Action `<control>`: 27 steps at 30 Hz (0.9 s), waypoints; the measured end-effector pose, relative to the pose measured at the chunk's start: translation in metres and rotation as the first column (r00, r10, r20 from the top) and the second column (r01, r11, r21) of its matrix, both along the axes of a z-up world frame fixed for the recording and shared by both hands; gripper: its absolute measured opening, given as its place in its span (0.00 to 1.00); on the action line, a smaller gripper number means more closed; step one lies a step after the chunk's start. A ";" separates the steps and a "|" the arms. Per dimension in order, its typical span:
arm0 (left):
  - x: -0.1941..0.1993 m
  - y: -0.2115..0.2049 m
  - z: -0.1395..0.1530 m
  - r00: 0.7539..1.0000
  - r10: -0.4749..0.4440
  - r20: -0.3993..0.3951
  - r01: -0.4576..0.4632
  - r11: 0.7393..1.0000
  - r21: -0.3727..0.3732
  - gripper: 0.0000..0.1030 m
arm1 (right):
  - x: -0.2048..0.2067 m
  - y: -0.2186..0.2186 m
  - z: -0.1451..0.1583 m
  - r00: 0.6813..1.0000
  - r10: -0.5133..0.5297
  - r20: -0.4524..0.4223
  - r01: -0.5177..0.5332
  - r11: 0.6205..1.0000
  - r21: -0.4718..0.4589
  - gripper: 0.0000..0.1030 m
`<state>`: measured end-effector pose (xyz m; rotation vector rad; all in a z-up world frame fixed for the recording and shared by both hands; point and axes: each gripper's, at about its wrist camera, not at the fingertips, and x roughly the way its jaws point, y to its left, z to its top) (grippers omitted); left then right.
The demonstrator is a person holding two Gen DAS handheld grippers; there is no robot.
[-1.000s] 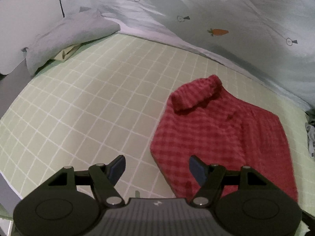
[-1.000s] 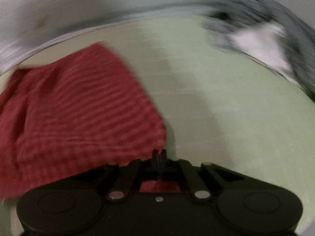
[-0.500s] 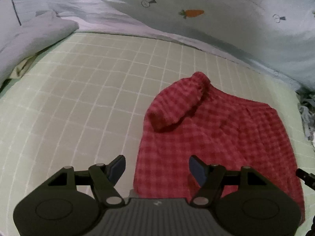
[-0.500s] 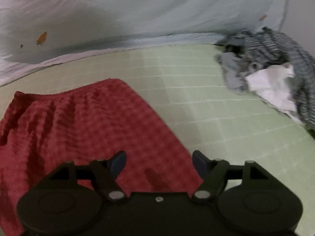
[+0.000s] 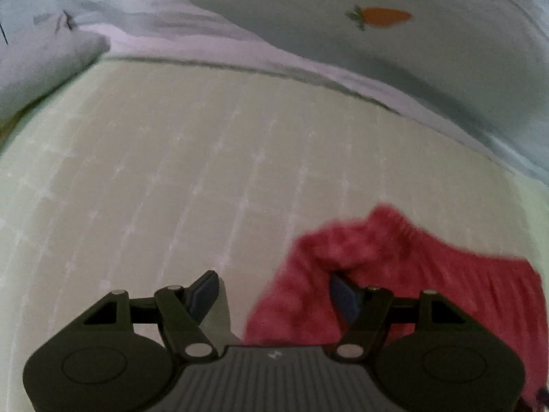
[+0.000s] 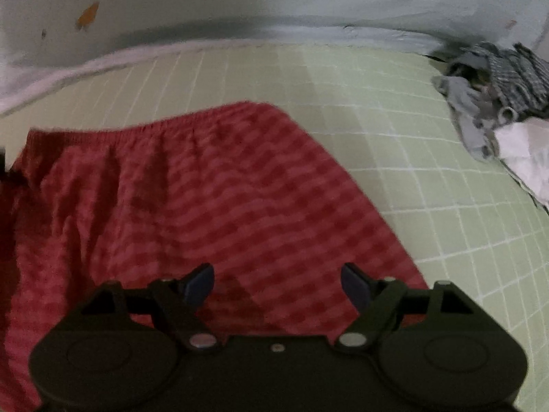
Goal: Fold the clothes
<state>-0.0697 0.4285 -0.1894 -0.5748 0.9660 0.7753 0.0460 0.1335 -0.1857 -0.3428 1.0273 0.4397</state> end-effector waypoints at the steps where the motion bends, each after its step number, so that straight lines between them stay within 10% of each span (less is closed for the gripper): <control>1: 0.001 0.007 0.001 1.000 0.010 -0.002 -0.010 1.000 0.013 0.70 | 0.000 0.003 -0.002 1.000 0.005 -0.001 -0.005 1.000 -0.012 0.79; 11: -0.071 -0.003 0.037 0.996 0.020 0.092 -0.021 1.000 0.004 0.70 | -0.017 0.011 0.009 0.999 0.015 0.034 -0.016 0.999 0.034 0.80; 27: -0.190 -0.089 0.026 0.997 0.073 -0.025 -0.076 0.992 -0.100 0.70 | -0.137 0.053 0.048 0.965 0.228 0.130 -0.249 0.950 0.185 0.80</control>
